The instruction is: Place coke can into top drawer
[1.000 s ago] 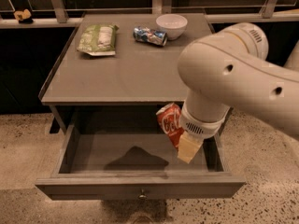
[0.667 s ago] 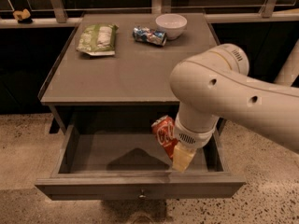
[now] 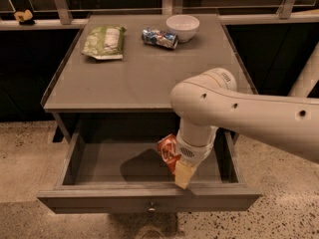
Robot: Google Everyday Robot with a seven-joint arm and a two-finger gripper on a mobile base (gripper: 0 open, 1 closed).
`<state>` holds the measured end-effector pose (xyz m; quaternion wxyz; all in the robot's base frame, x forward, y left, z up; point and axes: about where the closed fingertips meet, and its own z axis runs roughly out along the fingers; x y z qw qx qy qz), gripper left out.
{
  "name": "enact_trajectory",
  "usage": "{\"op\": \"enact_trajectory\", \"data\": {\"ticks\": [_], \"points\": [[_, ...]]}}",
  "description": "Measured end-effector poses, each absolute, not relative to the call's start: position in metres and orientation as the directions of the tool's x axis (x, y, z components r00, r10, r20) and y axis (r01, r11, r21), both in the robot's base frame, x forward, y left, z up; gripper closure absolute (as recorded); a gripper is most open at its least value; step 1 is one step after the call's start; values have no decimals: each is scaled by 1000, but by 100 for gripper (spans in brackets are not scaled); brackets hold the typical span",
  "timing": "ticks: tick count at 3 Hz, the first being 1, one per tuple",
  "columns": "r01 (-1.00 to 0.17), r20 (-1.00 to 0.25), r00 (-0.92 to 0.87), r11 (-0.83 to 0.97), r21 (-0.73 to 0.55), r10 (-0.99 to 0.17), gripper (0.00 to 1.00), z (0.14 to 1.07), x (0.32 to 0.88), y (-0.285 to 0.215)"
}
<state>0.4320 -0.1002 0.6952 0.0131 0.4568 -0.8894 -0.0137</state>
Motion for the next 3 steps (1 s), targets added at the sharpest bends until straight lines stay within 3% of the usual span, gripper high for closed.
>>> {"op": "enact_trajectory", "data": {"ticks": [3], "points": [[-769,16,-637,637,54,-771,100,661,471,-103]]}}
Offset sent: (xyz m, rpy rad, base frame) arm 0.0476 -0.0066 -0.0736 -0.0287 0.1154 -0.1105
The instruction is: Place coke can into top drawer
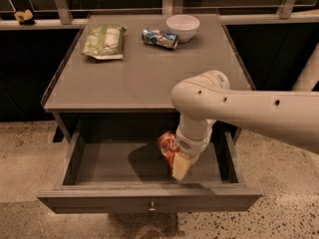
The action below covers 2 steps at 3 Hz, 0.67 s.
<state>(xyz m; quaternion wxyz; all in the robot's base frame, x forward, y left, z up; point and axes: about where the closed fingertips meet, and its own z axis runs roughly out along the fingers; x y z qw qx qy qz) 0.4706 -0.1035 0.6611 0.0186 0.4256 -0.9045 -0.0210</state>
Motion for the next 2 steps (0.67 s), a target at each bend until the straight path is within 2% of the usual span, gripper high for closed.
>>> {"op": "enact_trajectory", "data": {"ticks": [1,2], "points": [[-757,-57,-653,650,65,-755,100,627,506,-93],[-757,-56,-653,650,67,-755,100,625,505,-93]]}}
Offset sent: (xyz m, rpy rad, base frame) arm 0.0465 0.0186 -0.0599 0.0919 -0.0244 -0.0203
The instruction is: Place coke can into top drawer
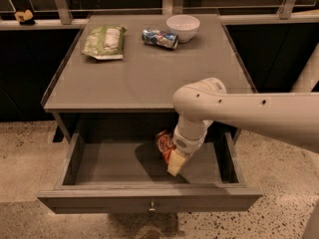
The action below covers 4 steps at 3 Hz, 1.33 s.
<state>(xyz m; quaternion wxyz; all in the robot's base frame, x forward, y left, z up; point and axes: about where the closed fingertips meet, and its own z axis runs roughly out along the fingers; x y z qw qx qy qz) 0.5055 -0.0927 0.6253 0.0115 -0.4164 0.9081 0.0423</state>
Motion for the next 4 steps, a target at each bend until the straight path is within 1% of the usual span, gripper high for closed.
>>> {"op": "enact_trajectory", "data": {"ticks": [1,4], "points": [[-757,-56,-653,650,67,-755,81,625,505,-93],[-757,-56,-653,650,67,-755,12,625,505,-93]]}}
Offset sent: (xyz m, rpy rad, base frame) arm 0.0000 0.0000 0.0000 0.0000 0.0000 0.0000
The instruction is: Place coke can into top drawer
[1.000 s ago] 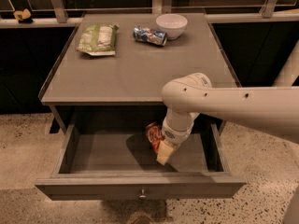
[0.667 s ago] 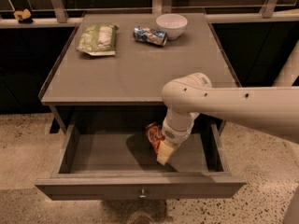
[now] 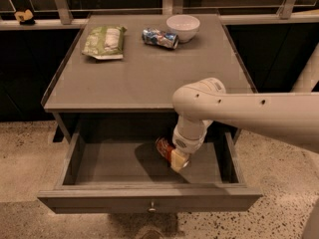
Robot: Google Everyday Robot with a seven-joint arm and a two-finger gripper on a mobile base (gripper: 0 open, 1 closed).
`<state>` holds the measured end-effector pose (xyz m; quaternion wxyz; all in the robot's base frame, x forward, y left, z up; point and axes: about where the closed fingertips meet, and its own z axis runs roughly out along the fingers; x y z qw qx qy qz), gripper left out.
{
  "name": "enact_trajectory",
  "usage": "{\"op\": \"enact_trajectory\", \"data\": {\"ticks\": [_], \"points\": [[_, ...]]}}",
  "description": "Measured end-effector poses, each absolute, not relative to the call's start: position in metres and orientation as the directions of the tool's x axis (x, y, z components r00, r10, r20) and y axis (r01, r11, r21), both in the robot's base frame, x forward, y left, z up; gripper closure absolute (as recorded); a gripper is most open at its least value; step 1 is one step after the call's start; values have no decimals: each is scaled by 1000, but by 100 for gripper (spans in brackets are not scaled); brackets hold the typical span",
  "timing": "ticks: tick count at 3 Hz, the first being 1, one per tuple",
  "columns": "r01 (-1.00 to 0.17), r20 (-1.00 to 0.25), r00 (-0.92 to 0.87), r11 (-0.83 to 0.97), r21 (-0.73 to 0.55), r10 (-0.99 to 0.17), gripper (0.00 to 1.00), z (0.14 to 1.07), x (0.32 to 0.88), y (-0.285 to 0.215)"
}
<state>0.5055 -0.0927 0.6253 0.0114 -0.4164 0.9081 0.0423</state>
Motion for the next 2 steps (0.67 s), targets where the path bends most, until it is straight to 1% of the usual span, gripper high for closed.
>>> {"op": "enact_trajectory", "data": {"ticks": [1,2], "points": [[-757,-56,-653,650,67,-755,0,625,505,-93],[-757,-56,-653,650,67,-755,0,625,505,-93]]}}
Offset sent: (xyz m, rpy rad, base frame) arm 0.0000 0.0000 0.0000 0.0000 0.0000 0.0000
